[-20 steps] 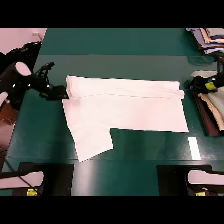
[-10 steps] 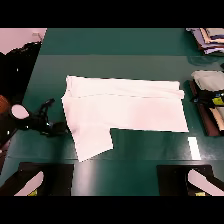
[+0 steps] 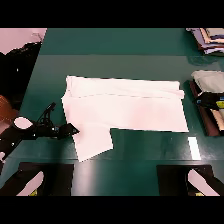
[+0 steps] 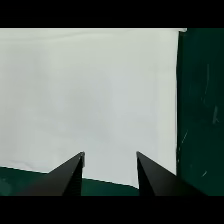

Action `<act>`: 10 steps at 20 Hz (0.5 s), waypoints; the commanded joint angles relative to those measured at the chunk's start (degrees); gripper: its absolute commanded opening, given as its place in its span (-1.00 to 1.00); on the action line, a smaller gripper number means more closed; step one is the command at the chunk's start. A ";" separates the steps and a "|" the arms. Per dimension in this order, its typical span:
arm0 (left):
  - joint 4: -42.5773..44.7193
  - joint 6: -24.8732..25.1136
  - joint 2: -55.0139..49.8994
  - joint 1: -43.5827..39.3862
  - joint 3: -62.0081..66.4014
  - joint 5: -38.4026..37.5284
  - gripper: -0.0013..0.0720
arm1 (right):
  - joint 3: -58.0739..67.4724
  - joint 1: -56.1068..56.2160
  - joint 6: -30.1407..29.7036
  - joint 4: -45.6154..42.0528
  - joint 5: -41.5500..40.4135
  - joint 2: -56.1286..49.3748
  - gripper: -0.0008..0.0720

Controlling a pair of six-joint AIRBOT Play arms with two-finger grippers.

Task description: Fold the shirts.

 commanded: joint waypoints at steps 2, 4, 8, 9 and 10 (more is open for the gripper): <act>-2.29 1.86 0.07 -0.02 -0.85 0.59 0.39 | -0.11 -1.51 0.02 -0.11 3.93 0.94 0.05; -2.49 1.88 0.09 -0.02 -0.85 -0.42 0.39 | -0.11 -3.93 0.02 -0.15 5.46 0.94 0.05; -2.21 4.52 0.07 -0.02 -1.11 -3.32 -0.67 | -1.16 -8.83 0.04 -0.07 5.62 0.96 0.05; -2.21 5.60 0.07 -0.02 -1.09 -3.15 -0.79 | -2.73 -9.53 0.04 -0.09 5.20 0.96 0.05; -2.23 5.51 0.07 -0.02 -1.07 -2.78 -0.79 | -4.81 -10.12 0.04 -0.11 4.96 0.94 0.05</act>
